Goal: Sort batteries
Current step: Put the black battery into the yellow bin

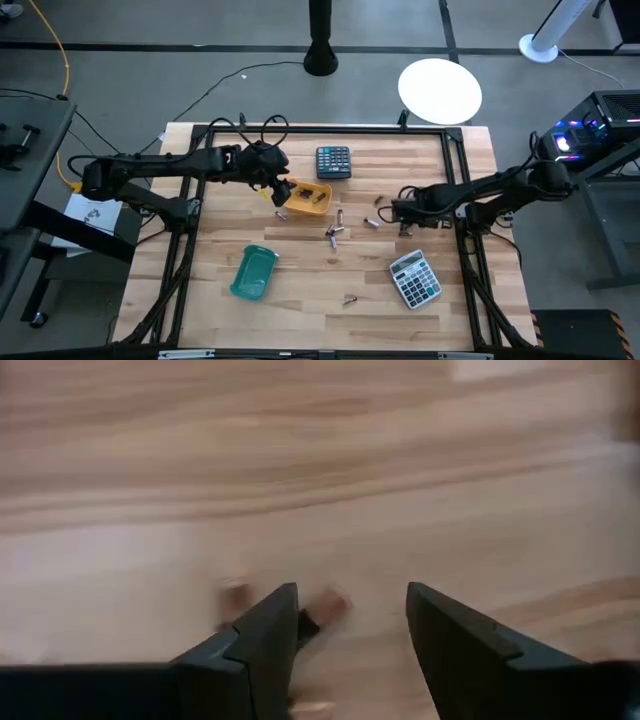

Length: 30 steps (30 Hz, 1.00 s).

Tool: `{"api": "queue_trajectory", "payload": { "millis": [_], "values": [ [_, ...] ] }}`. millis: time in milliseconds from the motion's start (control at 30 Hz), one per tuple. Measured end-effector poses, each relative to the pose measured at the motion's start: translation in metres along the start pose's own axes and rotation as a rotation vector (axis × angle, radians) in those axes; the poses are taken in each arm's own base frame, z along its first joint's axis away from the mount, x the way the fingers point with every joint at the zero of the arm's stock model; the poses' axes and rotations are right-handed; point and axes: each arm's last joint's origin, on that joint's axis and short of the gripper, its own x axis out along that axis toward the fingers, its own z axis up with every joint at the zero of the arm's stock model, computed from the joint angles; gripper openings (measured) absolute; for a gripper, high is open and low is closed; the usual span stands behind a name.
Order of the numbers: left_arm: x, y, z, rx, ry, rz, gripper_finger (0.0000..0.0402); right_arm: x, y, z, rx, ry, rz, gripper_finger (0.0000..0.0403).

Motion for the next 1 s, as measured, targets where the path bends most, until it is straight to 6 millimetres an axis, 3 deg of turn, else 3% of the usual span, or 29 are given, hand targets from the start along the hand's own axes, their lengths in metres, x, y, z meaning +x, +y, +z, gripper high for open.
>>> {"api": "queue_trajectory", "payload": {
  "millis": [367, 667, 800, 1000],
  "values": [
    [0.000, 0.002, -0.005, 0.024, 0.053, 0.016, 0.0241, 0.009, -0.003, -0.006, 0.075, 0.006, 0.045, 0.0128],
    [0.000, 0.009, -0.006, 0.012, 0.074, 0.046, 0.0241, 0.000, -0.003, -0.003, -0.005, -0.061, -0.003, 0.0124],
    [0.001, 0.013, -0.005, 0.000, 0.073, 0.058, 0.0241, -0.014, 0.001, 0.005, -0.138, -0.049, -0.035, 0.0124],
    [0.001, 0.014, -0.005, -0.007, 0.075, 0.062, 0.0241, -0.052, -0.001, 0.003, -0.250, -0.036, -0.147, 0.0124]
  ]
}}
